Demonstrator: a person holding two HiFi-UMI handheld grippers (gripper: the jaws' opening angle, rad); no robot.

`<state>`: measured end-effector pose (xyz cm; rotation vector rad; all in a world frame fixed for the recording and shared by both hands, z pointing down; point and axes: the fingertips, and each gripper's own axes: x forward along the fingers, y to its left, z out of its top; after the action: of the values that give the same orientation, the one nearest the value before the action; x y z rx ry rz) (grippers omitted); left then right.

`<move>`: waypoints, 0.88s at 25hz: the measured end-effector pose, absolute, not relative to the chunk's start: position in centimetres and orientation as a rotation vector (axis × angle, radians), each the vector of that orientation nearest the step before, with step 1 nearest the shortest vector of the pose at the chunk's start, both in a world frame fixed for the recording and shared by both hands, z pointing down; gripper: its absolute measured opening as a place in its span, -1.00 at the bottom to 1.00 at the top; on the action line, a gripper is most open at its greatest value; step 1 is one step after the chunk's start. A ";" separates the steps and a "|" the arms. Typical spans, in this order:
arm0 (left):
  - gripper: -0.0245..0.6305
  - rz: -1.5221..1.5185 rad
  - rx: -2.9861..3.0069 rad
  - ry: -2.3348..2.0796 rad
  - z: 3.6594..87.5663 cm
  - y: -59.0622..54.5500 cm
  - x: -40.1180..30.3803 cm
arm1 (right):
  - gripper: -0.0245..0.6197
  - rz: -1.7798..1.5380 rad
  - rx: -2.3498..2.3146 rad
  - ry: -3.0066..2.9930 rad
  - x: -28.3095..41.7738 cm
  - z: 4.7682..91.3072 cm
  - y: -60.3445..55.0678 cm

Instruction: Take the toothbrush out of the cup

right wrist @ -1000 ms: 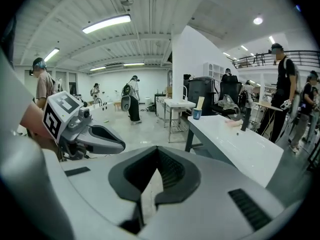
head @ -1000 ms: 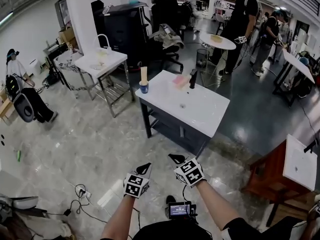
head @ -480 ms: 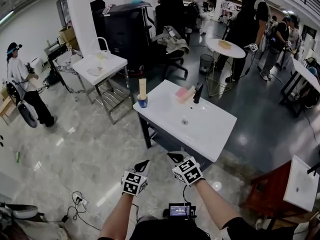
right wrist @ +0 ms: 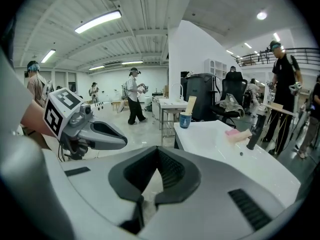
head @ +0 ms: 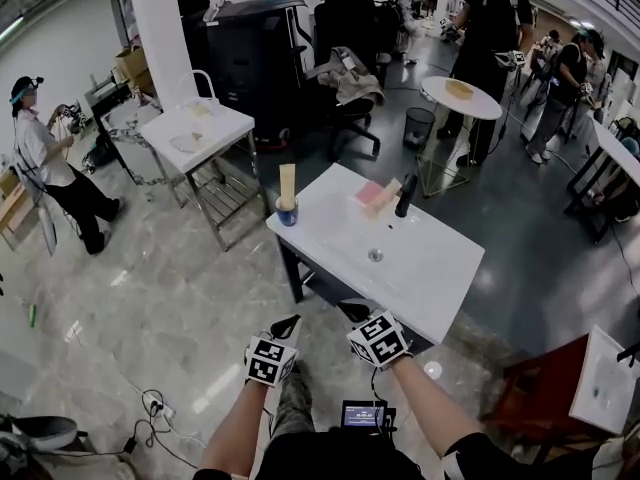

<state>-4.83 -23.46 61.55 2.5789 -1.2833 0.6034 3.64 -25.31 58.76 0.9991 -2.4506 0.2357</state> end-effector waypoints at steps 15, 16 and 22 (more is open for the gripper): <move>-0.90 0.597 2.659 -1.186 59.9 -45.3 -12.8 | -0.90 0.247 1.098 -2.393 -4.0 57.7 -45.6; -0.90 0.594 2.659 -1.187 59.8 -46.7 -13.4 | -0.90 0.247 1.102 -2.392 -4.6 57.6 -46.8; -0.90 0.589 2.668 -1.166 59.5 -52.8 -15.5 | -0.90 0.267 1.130 -2.388 -6.8 57.5 -52.9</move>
<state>-15.51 -52.76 59.54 2.6680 -1.1659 0.5892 -6.81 -52.89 57.51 1.1300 -2.3884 0.2673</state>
